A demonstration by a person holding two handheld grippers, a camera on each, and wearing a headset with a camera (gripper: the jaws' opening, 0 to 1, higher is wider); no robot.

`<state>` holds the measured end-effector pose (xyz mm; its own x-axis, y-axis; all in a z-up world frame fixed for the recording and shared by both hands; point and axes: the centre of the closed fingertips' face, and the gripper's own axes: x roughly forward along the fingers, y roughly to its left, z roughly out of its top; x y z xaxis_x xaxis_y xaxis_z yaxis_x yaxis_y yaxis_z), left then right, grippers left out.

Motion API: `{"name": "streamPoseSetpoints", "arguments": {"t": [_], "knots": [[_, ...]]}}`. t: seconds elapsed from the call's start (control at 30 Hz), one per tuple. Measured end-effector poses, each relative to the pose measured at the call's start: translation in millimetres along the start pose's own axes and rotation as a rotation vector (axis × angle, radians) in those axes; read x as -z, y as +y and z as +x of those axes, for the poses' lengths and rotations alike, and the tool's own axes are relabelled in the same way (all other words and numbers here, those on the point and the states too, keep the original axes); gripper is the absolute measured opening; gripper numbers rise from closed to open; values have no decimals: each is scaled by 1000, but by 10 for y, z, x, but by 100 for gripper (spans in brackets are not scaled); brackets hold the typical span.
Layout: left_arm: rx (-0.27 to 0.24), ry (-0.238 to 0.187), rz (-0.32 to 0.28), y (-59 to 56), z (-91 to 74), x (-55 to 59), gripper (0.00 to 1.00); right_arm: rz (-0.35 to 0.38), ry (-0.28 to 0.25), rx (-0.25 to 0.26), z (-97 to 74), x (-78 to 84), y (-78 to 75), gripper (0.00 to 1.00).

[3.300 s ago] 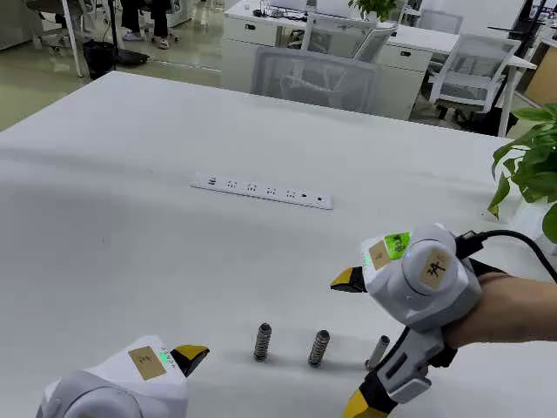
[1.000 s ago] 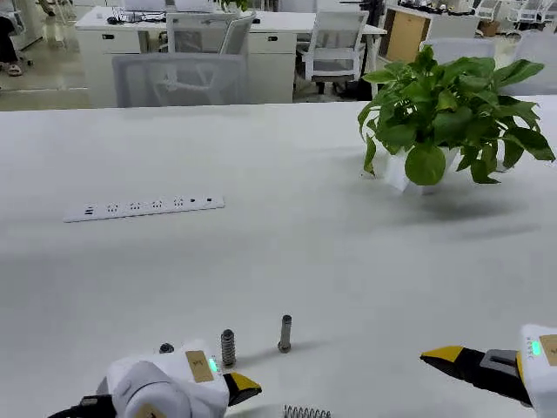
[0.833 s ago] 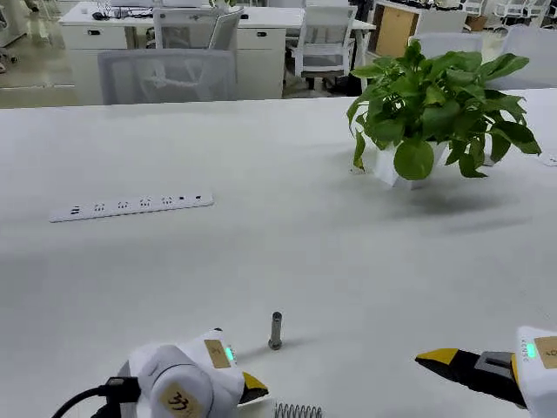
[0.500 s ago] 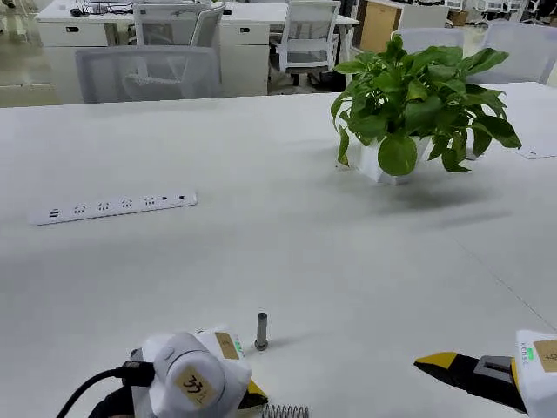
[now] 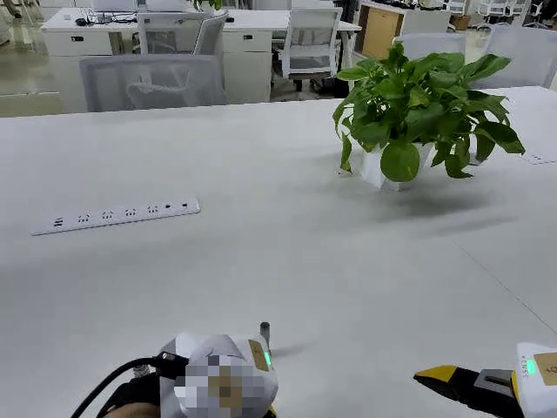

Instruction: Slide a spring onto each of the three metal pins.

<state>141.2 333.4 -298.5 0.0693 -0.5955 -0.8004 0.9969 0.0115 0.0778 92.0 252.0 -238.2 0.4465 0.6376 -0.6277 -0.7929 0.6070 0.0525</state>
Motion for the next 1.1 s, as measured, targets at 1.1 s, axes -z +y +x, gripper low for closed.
{"name": "streamPoseSetpoints", "arguments": {"t": [1.1], "knots": [[-77, -192, -321, -59, -92, 72, 10, 22, -13, -12, 35, 17, 100, 93]]}}
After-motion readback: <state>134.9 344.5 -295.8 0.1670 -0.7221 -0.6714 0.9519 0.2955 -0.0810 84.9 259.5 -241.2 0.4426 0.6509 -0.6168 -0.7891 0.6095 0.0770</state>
